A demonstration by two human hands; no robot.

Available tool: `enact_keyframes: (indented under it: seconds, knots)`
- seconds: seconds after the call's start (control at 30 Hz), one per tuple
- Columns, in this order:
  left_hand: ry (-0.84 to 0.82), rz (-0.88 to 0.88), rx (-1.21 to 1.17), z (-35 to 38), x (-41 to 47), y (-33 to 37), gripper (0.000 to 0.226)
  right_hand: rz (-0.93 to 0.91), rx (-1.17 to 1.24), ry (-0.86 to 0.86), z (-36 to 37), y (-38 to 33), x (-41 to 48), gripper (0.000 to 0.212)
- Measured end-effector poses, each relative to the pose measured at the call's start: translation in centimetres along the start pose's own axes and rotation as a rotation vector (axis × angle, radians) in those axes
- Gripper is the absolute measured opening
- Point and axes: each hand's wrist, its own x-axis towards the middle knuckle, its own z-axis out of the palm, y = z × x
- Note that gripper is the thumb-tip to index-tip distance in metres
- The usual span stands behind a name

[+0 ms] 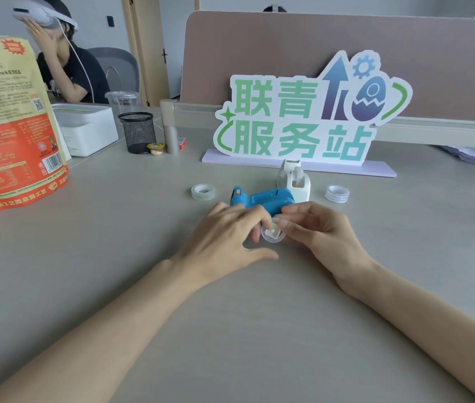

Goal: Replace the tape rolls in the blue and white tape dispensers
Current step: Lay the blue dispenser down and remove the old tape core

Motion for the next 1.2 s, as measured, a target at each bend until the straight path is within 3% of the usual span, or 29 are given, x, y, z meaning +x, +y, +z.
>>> enact_keyframes:
  seconds: [0.57,0.73,0.87,1.2]
  knots:
    - [-0.083,-0.234,-0.295,-0.2,0.0,0.2,0.021,0.049,0.065,0.085,-0.1,-0.4,0.2,0.026]
    - [-0.053,-0.235,-0.316,-0.5,-0.1,-0.2,0.017,-0.02,-0.123,0.096,0.2,0.0,0.2,0.019]
    - [-0.042,-0.248,-0.373,-0.8,-0.1,-0.5,0.013,-0.068,-0.275,0.003,0.4,0.3,0.0,0.016]
    - [-0.126,-0.248,-0.133,-1.6,-0.3,-1.6,0.02,-0.056,-0.3,0.068,0.3,0.2,0.2,0.017]
